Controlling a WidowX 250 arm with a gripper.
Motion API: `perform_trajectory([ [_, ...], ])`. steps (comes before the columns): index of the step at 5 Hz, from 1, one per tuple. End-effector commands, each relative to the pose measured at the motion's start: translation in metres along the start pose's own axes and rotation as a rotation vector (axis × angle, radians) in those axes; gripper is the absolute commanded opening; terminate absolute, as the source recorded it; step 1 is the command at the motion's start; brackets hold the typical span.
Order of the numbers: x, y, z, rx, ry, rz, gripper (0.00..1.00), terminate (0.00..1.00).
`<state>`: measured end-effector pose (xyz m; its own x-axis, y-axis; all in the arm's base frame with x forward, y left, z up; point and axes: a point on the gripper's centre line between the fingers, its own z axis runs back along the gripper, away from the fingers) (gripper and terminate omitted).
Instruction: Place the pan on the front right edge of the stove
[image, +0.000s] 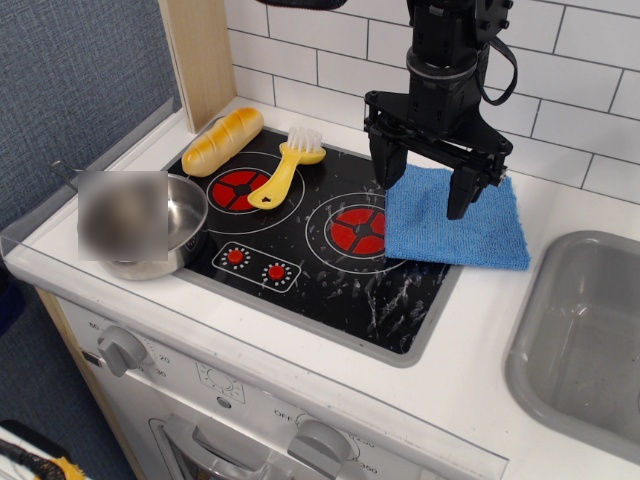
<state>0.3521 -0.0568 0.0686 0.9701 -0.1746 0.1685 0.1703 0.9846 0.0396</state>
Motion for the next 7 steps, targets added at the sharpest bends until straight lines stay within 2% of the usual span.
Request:
perform_trajectory([
  [1,0.000,0.000,0.000,0.000,0.000,0.000,1.00,0.00],
  [2,-0.018,0.019,0.003,-0.015,-0.015,0.031,1.00,0.00],
  [3,-0.047,0.052,0.009,-0.011,-0.025,0.077,1.00,0.00],
  [4,-0.085,0.093,0.016,-0.001,-0.013,0.116,1.00,0.00],
  [5,-0.113,0.124,0.011,0.013,0.041,0.183,1.00,0.00],
  [6,-0.115,0.138,-0.004,0.004,0.084,0.206,1.00,0.00],
  [7,-0.118,0.139,-0.022,0.038,0.139,0.182,1.00,0.00],
])
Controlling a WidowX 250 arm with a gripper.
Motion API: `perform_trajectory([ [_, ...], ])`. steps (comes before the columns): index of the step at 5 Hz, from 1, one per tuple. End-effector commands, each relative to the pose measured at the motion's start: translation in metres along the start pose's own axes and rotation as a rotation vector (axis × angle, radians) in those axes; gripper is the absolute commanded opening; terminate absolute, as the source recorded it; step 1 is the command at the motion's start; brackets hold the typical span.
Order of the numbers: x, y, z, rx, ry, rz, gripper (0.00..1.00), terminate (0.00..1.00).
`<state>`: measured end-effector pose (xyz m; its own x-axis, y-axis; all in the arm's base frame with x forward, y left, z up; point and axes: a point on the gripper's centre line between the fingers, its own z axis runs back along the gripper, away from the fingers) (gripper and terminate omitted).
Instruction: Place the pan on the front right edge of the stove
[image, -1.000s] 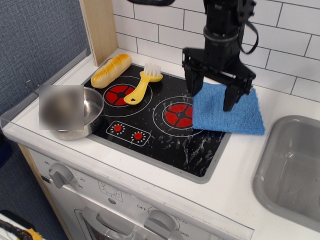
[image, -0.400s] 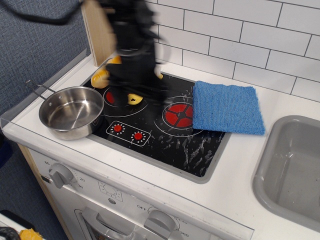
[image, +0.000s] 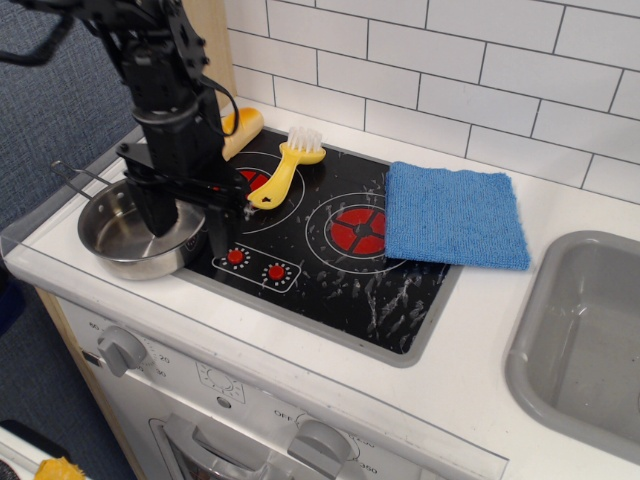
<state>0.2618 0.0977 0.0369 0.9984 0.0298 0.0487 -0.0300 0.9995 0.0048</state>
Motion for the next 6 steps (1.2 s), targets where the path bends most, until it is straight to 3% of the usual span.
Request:
perform_trajectory([
  [1,0.000,0.003,-0.022,0.070,0.052,-0.014,1.00,0.00],
  [2,0.000,0.003,-0.020,0.085,0.036,-0.026,0.00,0.00],
  [3,-0.002,0.001,-0.012,0.102,0.013,-0.048,0.00,0.00],
  [5,-0.007,0.003,0.011,0.102,-0.067,0.024,0.00,0.00],
  [6,0.000,-0.008,0.034,0.121,-0.123,0.054,0.00,0.00],
])
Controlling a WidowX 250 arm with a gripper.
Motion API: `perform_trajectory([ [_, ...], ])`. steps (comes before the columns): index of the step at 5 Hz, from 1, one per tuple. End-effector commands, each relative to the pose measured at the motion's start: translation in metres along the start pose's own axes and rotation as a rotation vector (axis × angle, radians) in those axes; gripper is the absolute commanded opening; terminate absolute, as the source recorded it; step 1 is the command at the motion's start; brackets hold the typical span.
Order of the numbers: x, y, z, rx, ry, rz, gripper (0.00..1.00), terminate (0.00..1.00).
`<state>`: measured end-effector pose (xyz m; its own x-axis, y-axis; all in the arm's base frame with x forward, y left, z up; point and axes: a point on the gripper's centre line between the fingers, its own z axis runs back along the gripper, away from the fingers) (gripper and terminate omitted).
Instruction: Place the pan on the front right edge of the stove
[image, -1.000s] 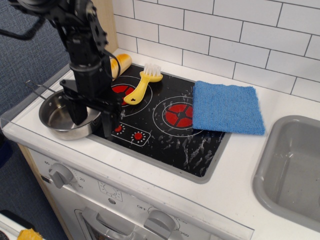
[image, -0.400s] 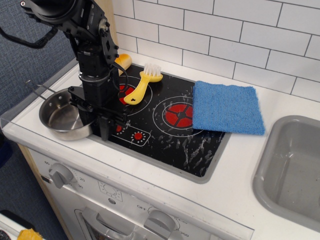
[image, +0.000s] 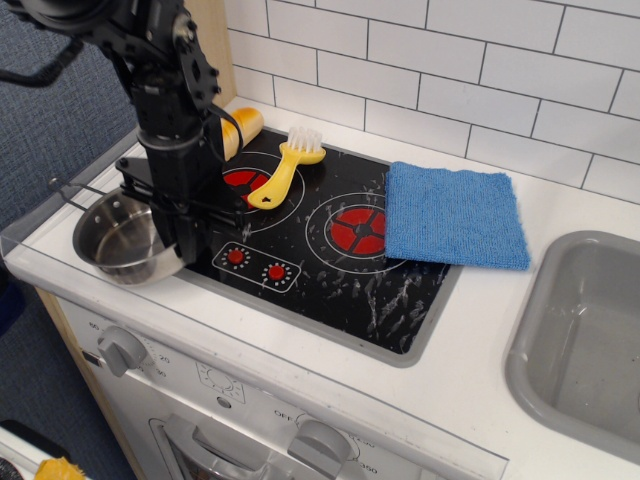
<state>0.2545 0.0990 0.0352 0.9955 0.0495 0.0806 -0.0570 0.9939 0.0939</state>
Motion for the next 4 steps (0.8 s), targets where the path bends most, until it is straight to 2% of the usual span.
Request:
perform_trajectory([
  [1,0.025,-0.054,0.063,0.043,-0.143,-0.062,0.00,0.00],
  [2,0.025,-0.104,0.071,0.025,-0.131,-0.147,0.00,0.00],
  [3,0.017,-0.156,0.061,0.035,-0.103,-0.173,0.00,0.00],
  [4,0.012,-0.195,0.047,0.061,-0.055,-0.122,0.00,0.00],
])
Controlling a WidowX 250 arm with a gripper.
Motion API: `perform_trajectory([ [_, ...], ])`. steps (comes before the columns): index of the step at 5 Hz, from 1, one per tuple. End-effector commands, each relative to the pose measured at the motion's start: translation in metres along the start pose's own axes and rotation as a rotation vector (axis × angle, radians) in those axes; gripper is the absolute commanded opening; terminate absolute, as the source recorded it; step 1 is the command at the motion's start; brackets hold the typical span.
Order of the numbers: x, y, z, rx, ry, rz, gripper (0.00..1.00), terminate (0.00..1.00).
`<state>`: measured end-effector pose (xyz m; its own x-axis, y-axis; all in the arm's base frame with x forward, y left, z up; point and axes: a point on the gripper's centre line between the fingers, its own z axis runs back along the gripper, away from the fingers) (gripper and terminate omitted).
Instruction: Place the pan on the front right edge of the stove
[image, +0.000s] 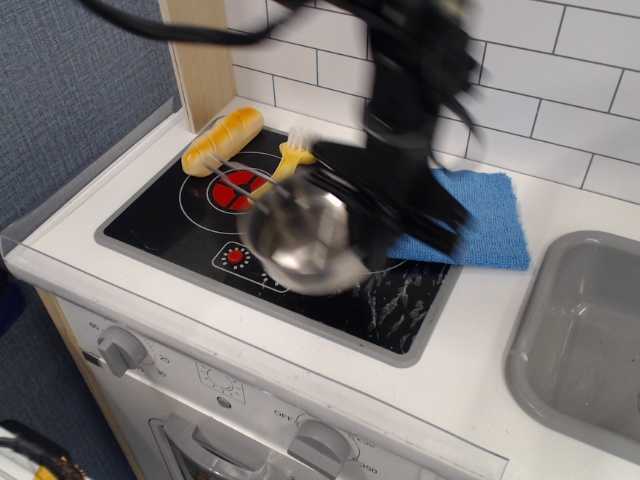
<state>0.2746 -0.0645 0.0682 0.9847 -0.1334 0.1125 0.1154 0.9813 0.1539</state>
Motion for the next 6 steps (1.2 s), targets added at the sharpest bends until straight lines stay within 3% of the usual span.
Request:
perform_trajectory([
  [1,0.005,-0.053,-0.020,0.031,0.054,0.051,0.00,0.00],
  [3,0.004,-0.060,-0.040,0.049,0.121,0.063,0.00,0.00],
  [4,0.000,-0.060,-0.031,0.048,0.107,0.078,1.00,0.00],
  [6,0.005,-0.040,0.021,-0.053,-0.053,0.078,1.00,0.00],
])
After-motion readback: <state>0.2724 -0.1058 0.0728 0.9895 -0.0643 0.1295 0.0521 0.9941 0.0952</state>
